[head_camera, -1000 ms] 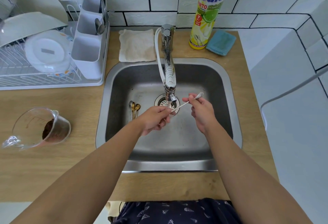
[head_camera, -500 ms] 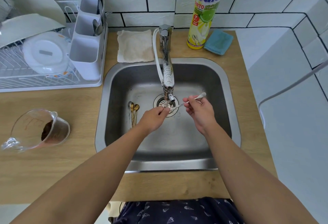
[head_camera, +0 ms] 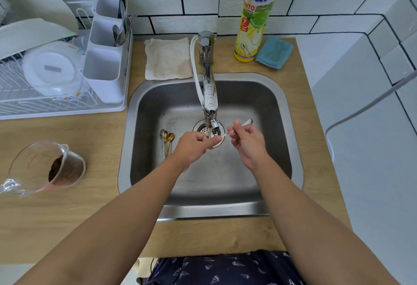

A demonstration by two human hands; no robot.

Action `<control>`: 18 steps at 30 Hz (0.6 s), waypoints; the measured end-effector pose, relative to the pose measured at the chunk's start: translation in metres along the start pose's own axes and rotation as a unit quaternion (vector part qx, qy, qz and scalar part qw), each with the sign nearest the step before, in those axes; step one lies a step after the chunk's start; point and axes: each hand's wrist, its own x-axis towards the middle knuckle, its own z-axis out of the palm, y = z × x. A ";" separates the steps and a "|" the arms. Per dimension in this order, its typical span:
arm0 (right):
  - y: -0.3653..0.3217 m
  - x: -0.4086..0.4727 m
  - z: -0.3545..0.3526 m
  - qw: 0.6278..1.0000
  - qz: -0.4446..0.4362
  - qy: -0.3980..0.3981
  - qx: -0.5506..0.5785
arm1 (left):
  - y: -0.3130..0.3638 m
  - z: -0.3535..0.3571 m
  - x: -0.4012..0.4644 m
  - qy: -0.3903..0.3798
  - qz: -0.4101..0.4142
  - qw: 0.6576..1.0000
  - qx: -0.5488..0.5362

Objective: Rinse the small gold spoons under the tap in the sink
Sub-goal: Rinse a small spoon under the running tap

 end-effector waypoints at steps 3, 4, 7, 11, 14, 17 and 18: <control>0.002 -0.001 0.005 1.000 0.000 -0.005 0.002 | 0.000 -0.001 0.003 0.032 -0.015 0.998 0.047; 0.000 0.000 0.005 1.000 -0.005 0.001 0.003 | -0.001 -0.004 0.003 -0.004 -0.014 0.999 0.029; -0.007 0.003 0.000 0.999 -0.019 0.033 0.020 | -0.005 -0.013 0.001 -0.133 -0.027 0.988 -0.078; -0.007 0.002 0.001 0.999 -0.018 0.026 0.024 | -0.001 -0.006 -0.003 -0.077 -0.043 0.992 -0.087; -0.005 0.001 0.008 1.000 -0.016 0.012 0.016 | 0.008 0.008 -0.002 0.033 -0.048 0.993 -0.105; -0.010 0.003 0.006 0.999 -0.028 0.030 0.028 | 0.009 0.012 0.001 -0.012 -0.047 0.983 -0.179; -0.013 0.003 0.004 0.999 -0.030 0.034 0.028 | 0.010 0.011 0.001 -0.066 -0.058 0.972 -0.216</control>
